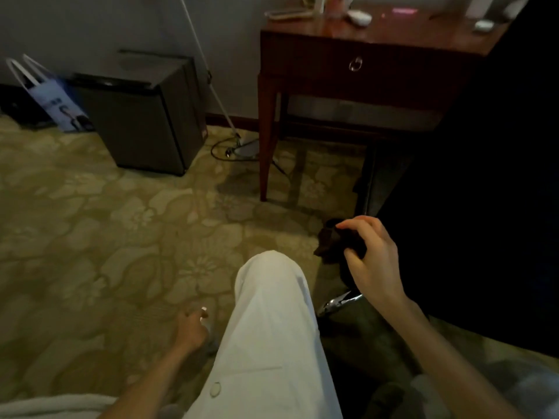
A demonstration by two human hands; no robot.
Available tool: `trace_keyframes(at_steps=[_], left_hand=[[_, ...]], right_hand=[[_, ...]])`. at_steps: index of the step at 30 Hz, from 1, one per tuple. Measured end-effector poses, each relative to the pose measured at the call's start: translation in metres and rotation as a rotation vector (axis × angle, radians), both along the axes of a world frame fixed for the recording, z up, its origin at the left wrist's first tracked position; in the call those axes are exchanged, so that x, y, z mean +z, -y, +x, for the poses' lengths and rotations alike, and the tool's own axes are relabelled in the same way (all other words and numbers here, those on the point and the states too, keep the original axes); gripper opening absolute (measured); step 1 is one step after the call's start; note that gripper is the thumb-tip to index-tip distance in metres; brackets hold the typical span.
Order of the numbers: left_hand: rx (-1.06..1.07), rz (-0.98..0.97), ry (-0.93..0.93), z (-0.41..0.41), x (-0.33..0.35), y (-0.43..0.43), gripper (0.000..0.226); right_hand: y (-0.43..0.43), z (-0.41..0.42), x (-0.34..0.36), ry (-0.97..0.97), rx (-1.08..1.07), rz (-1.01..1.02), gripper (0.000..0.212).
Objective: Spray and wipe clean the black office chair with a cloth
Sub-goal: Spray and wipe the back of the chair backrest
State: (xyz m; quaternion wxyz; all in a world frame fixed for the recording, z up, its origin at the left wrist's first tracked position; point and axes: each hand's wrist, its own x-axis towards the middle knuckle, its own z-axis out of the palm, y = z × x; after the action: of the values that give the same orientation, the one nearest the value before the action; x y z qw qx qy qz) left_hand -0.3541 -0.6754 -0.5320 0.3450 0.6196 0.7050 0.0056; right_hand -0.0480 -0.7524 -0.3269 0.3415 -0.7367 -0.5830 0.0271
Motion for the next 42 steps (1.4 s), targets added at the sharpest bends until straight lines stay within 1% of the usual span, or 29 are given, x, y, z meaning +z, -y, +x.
trace_keyframes(at_steps=[2,3,6,8,10,12,15,17,20,23,25,26,28,32,34,38,42], left_hand=[[-0.077,-0.081,-0.087,-0.004,-0.021,-0.007,0.038],[-0.098,-0.106,-0.101,-0.006,-0.029,-0.012,0.039],[-0.135,-0.203,-0.128,-0.011,-0.052,-0.025,0.043],[-0.126,-0.226,-0.11,-0.012,-0.063,-0.03,0.04],[-0.084,-0.2,-0.063,-0.013,-0.074,-0.035,0.037],[0.005,-0.162,-0.001,-0.017,-0.083,-0.041,0.036],[0.119,-0.092,0.053,-0.015,-0.073,-0.057,0.031],[0.14,0.011,0.079,-0.005,-0.04,-0.078,0.029],[0.099,0.148,0.119,0.016,0.036,-0.121,0.027],[0.05,0.288,0.169,0.04,0.13,-0.159,0.028],[0.01,0.369,0.23,0.055,0.195,-0.185,0.04],[-0.008,0.396,0.247,0.062,0.227,-0.198,0.04],[-0.044,0.445,0.25,0.075,0.294,-0.224,0.03],[-0.119,0.589,0.274,0.103,0.423,-0.268,0.031],[-0.149,0.637,0.278,0.117,0.477,-0.286,0.032],[-0.186,0.704,0.297,0.141,0.562,-0.313,0.033],[-0.271,0.785,0.305,0.158,0.617,-0.337,0.033]], right_hand=[[-0.008,-0.003,-0.01,-0.04,0.009,-0.025,0.039],[-0.011,-0.004,-0.015,-0.058,0.01,-0.033,0.039],[-0.023,-0.002,-0.024,-0.093,0.009,-0.044,0.042],[-0.035,0.001,-0.028,-0.108,0.008,-0.049,0.043],[-0.049,0.004,-0.032,-0.125,0.005,-0.061,0.044],[-0.065,0.006,-0.034,-0.144,0.007,-0.078,0.046],[-0.102,0.006,-0.026,-0.197,0.018,-0.129,0.048],[-0.131,0.005,-0.009,-0.226,0.011,-0.14,0.045],[-0.17,0.002,0.033,-0.212,-0.025,-0.125,0.039],[-0.198,-0.002,0.087,-0.204,-0.079,-0.086,0.035],[-0.212,-0.004,0.127,-0.207,-0.11,-0.074,0.034],[-0.218,-0.004,0.148,-0.207,-0.125,-0.074,0.034],[-0.229,-0.002,0.189,-0.202,-0.152,-0.076,0.034],[-0.245,0.007,0.272,-0.217,-0.194,-0.091,0.034],[-0.252,0.012,0.307,-0.223,-0.205,-0.091,0.034],[-0.271,0.023,0.365,-0.248,-0.25,-0.06,0.033],[-0.297,0.034,0.403,-0.278,-0.29,-0.027,0.034]])
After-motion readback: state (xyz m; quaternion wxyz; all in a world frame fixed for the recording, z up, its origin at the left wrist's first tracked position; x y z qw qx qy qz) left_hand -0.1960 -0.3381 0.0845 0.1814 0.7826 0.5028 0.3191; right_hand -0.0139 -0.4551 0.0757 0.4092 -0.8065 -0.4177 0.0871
